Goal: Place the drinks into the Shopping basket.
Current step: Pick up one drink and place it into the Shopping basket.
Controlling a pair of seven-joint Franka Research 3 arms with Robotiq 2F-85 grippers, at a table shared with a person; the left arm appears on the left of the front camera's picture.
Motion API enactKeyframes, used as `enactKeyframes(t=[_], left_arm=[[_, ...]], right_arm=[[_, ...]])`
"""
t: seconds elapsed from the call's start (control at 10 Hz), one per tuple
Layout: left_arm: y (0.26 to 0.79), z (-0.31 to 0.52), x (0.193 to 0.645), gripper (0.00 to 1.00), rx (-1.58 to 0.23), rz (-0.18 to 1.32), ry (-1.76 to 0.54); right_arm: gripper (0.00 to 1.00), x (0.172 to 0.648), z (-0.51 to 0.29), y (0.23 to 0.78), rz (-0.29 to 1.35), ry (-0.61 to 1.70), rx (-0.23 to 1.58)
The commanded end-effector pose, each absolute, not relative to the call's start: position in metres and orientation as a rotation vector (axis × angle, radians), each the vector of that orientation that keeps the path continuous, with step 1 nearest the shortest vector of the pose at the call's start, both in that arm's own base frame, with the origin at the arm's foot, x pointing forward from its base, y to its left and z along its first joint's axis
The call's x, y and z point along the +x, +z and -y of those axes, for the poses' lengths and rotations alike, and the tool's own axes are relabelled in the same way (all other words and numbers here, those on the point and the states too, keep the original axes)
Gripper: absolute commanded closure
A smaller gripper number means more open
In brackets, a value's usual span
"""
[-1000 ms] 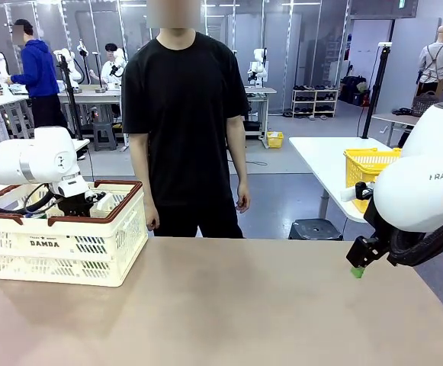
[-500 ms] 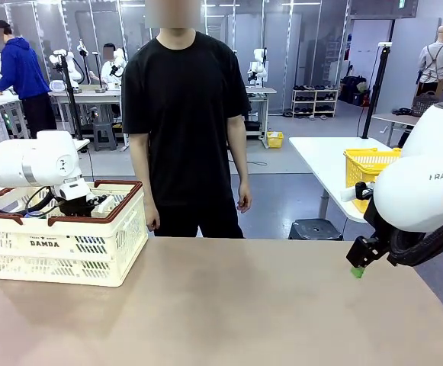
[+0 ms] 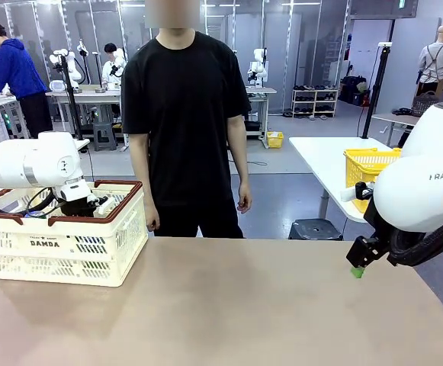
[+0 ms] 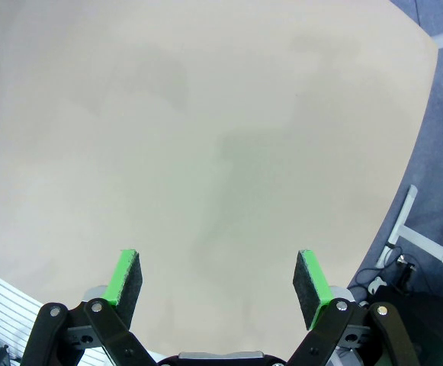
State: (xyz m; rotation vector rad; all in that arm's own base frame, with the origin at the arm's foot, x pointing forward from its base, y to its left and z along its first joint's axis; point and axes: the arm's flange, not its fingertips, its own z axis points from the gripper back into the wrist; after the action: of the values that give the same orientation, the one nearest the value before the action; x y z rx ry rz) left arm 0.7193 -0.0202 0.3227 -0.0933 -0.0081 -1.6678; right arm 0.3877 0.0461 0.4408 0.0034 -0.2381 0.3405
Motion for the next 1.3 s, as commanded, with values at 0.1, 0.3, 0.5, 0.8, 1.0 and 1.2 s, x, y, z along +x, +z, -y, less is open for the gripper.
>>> enactKeyframes(t=[0.1, 0.3, 0.5, 0.8, 1.0, 1.2], left_arm=[[0.329, 0.021, 0.712, 0.00, -0.076, 0.039, -1.695], [0.334, 0.023, 0.709, 0.00, -0.070, 0.033, -1.685], [0.343, 0.024, 0.706, 0.00, -0.067, 0.043, -1.675], [0.361, 0.030, 0.699, 0.00, -0.063, 0.086, -1.664], [0.371, 0.033, 0.695, 0.00, -0.065, 0.110, -1.646], [0.381, 0.037, 0.692, 0.00, -0.059, 0.137, -1.653]], right_arm=[[0.00, 0.386, -0.045, 0.439, 0.238, 0.344, 0.003], [0.00, 0.386, -0.045, 0.439, 0.238, 0.344, 0.003], [0.00, 0.386, -0.045, 0.439, 0.238, 0.344, 0.003], [0.00, 0.386, -0.045, 0.439, 0.238, 0.344, 0.003], [0.00, 0.386, -0.045, 0.439, 0.238, 0.344, 0.003], [0.00, 0.386, -0.045, 0.439, 0.238, 0.344, 0.003]])
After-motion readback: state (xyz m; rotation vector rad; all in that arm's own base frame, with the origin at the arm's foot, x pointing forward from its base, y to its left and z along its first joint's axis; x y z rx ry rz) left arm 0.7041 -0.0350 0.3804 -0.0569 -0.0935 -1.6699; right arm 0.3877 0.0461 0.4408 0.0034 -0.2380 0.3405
